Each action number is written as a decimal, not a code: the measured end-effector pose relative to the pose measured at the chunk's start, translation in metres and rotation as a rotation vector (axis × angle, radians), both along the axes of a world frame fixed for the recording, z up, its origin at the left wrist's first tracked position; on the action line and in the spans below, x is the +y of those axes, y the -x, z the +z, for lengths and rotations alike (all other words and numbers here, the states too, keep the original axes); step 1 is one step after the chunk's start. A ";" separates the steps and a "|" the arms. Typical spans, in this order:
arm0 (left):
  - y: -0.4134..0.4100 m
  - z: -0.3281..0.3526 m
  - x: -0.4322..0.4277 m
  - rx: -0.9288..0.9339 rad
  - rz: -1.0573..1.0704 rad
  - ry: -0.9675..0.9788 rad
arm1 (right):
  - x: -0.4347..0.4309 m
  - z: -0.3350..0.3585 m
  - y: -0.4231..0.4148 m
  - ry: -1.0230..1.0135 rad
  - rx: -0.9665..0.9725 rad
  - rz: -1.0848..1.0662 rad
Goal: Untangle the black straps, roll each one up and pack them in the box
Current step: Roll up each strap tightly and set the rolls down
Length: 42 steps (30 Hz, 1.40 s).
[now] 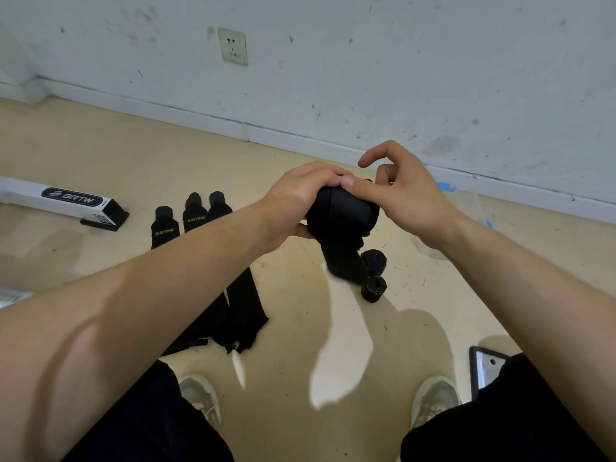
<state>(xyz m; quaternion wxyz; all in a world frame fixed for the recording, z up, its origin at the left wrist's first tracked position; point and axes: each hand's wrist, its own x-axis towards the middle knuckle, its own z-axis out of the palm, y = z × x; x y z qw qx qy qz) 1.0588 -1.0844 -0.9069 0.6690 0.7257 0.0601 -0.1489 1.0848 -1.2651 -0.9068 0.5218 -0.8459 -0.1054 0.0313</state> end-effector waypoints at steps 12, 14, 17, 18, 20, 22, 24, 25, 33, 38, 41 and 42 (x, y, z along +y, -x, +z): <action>-0.003 0.000 0.003 0.139 0.154 0.119 | -0.004 0.013 0.001 -0.026 0.046 -0.025; -0.005 0.000 0.009 0.202 0.224 0.163 | -0.008 0.019 0.007 -0.012 0.068 0.124; -0.008 -0.001 0.017 0.252 0.299 0.219 | -0.011 0.025 0.013 -0.002 0.161 0.295; -0.009 -0.002 0.018 0.264 0.324 0.241 | -0.012 0.026 0.014 0.029 0.168 0.338; -0.011 -0.003 0.021 0.280 0.364 0.274 | -0.011 0.025 0.016 0.151 0.134 0.393; -0.013 -0.003 0.022 0.286 0.379 0.285 | -0.007 0.020 0.017 0.248 0.048 0.374; -0.013 -0.004 0.021 0.292 0.368 0.281 | -0.002 0.014 0.015 0.252 -0.066 0.300; -0.012 -0.005 0.020 0.295 0.356 0.274 | 0.001 0.012 0.014 0.245 -0.111 0.260; -0.003 -0.007 0.000 0.235 0.198 0.268 | 0.007 0.004 0.005 0.216 -0.247 0.045; -0.001 -0.005 -0.005 0.159 0.153 0.210 | 0.014 -0.009 0.007 0.110 -0.110 0.008; 0.002 -0.004 -0.006 0.127 0.161 0.189 | 0.025 -0.016 0.014 0.005 -0.055 0.007; 0.003 -0.004 -0.007 0.117 0.172 0.183 | 0.027 -0.019 0.016 -0.045 -0.043 0.000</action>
